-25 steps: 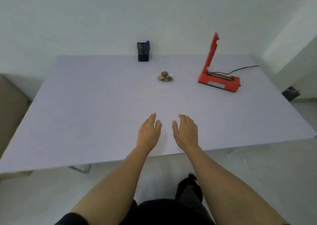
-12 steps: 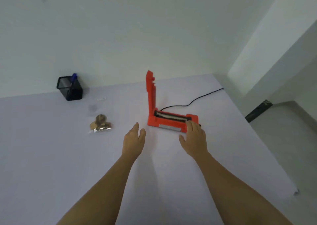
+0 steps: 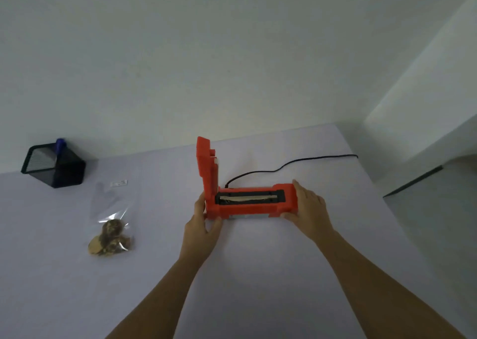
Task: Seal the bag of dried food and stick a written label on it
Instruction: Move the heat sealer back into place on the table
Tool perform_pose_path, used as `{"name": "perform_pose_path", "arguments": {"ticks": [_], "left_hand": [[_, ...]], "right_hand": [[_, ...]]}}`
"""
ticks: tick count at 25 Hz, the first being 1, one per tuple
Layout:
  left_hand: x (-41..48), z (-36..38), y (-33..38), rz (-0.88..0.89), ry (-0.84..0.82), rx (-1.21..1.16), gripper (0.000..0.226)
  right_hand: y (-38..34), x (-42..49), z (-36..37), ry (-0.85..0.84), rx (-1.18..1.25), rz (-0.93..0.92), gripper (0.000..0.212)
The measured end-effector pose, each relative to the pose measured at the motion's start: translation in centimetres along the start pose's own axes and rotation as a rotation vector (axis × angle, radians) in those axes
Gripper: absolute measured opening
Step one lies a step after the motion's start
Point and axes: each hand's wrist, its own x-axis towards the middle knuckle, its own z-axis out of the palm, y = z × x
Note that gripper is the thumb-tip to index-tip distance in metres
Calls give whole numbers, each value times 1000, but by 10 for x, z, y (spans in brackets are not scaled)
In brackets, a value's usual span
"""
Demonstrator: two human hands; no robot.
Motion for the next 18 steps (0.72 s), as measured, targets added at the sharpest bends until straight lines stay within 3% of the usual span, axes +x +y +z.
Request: {"name": "perform_pose_path", "arguments": {"ticks": [6, 12, 18], "left_hand": [[80, 6, 12, 45, 112, 179, 70], [134, 12, 28, 69, 186, 234, 68], [140, 9, 36, 63, 118, 242, 74]], "right_hand": [[13, 105, -5, 16, 71, -91, 94], [20, 158, 3, 60, 201, -49, 98], [14, 166, 4, 41, 231, -36, 98]]}}
